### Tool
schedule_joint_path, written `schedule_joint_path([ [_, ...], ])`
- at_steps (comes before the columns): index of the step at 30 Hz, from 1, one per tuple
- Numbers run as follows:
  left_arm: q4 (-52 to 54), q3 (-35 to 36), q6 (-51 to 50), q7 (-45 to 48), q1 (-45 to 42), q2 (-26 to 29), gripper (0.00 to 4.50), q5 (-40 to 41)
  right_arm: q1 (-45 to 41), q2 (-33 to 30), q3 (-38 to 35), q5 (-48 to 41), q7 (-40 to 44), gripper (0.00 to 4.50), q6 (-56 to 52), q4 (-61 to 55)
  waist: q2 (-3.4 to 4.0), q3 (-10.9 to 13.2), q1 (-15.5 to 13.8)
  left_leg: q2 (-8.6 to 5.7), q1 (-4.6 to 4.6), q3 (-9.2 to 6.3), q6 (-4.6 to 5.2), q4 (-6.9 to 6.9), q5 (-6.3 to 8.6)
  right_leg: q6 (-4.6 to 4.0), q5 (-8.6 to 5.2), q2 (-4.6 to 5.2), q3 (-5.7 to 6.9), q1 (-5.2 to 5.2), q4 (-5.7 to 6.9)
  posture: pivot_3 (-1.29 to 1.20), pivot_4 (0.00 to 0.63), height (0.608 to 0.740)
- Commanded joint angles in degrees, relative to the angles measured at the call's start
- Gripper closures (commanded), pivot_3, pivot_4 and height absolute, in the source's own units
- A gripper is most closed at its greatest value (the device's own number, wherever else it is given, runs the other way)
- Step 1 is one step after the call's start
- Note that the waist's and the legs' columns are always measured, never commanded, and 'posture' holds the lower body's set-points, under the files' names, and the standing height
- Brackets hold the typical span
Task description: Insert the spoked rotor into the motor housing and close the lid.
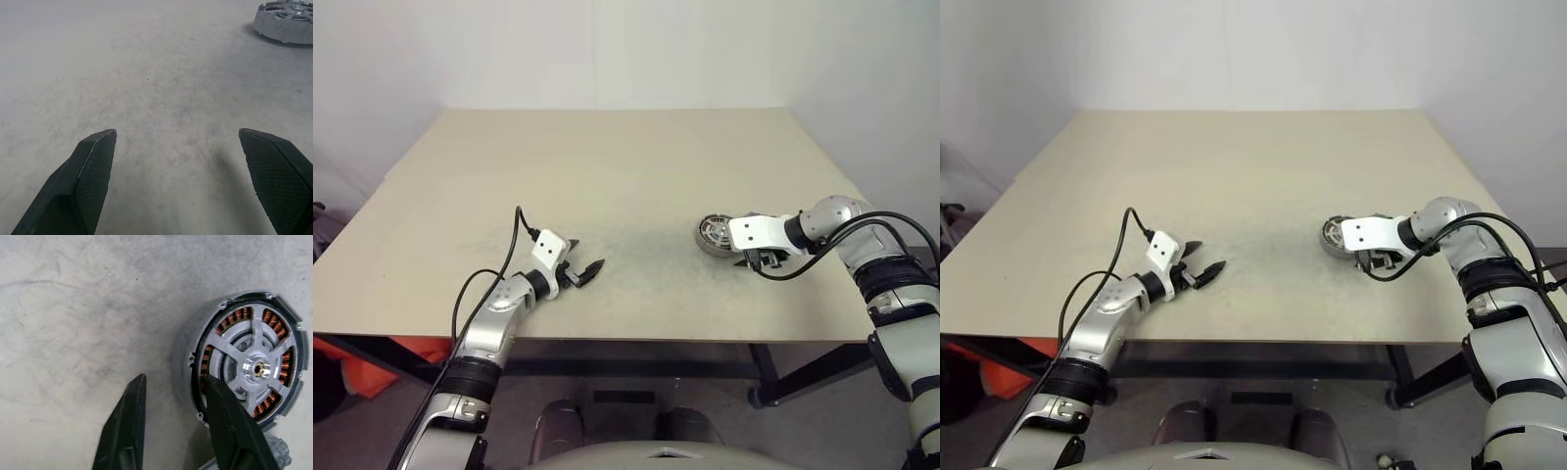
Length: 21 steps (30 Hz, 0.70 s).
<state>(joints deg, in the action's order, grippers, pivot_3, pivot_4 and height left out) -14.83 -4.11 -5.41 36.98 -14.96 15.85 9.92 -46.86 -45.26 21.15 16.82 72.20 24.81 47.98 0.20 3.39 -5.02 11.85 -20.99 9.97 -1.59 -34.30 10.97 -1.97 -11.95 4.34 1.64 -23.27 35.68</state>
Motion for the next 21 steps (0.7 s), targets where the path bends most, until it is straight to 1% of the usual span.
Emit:
schedule_joint_path([
  [1,1.5,0.8,0.7,-0.2,-0.6,0.2,0.25,0.3,-1.3,1.2,0.8,1.4,-1.2,2.41,1.2,1.6,0.00,0.0,0.3,0.00,0.02,0.00,0.00,0.00,0.00,0.00,0.00,0.00,0.00,0.01,0.01,0.00,0.000,0.740],
  [5,1.5,0.7,0.8,-0.3,-0.4,0.1,0.25,0.2,-2.3,2.3,1.1,2.7,-2.4,2.41,1.5,3.2,-0.01,0.0,1.0,-0.01,0.05,0.00,-0.01,0.00,-0.01,0.01,0.00,0.00,0.00,0.03,0.01,0.00,0.000,0.740],
  [8,1.4,0.6,0.8,-0.3,-0.5,0.0,0.25,0.1,-3.5,3.6,1.2,4.0,-4.3,2.97,1.2,5.1,-0.05,0.0,1.4,-0.01,0.06,0.00,-0.01,0.00,-0.01,0.02,-0.01,0.00,0.00,0.04,0.01,0.00,0.000,0.740],
  [12,1.7,0.6,0.8,-0.4,-0.3,0.0,0.25,0.1,-4.1,4.1,1.3,4.8,-5.2,4.37,1.7,6.2,-0.20,-0.1,1.5,0.00,0.14,0.00,-0.02,0.00,-0.01,0.02,-0.01,-0.03,0.00,0.07,0.01,0.00,0.000,0.740],
  [13,1.7,0.6,0.8,-0.4,-0.2,0.0,0.25,0.1,-4.3,4.2,1.3,5.1,-5.6,4.48,1.9,6.4,-0.22,-0.1,1.7,0.00,0.14,0.00,-0.02,0.00,-0.01,0.01,-0.01,-0.05,0.01,0.11,0.01,0.00,0.000,0.740],
  [21,1.8,0.6,0.8,-0.5,0.0,0.1,0.25,0.1,-5.3,5.0,0.3,4.9,-8.6,4.48,1.3,7.5,-0.24,0.0,2.6,-0.01,0.22,0.00,-0.02,-0.01,-0.01,0.10,-0.06,-0.02,-0.02,0.12,0.00,0.00,0.000,0.740],
])
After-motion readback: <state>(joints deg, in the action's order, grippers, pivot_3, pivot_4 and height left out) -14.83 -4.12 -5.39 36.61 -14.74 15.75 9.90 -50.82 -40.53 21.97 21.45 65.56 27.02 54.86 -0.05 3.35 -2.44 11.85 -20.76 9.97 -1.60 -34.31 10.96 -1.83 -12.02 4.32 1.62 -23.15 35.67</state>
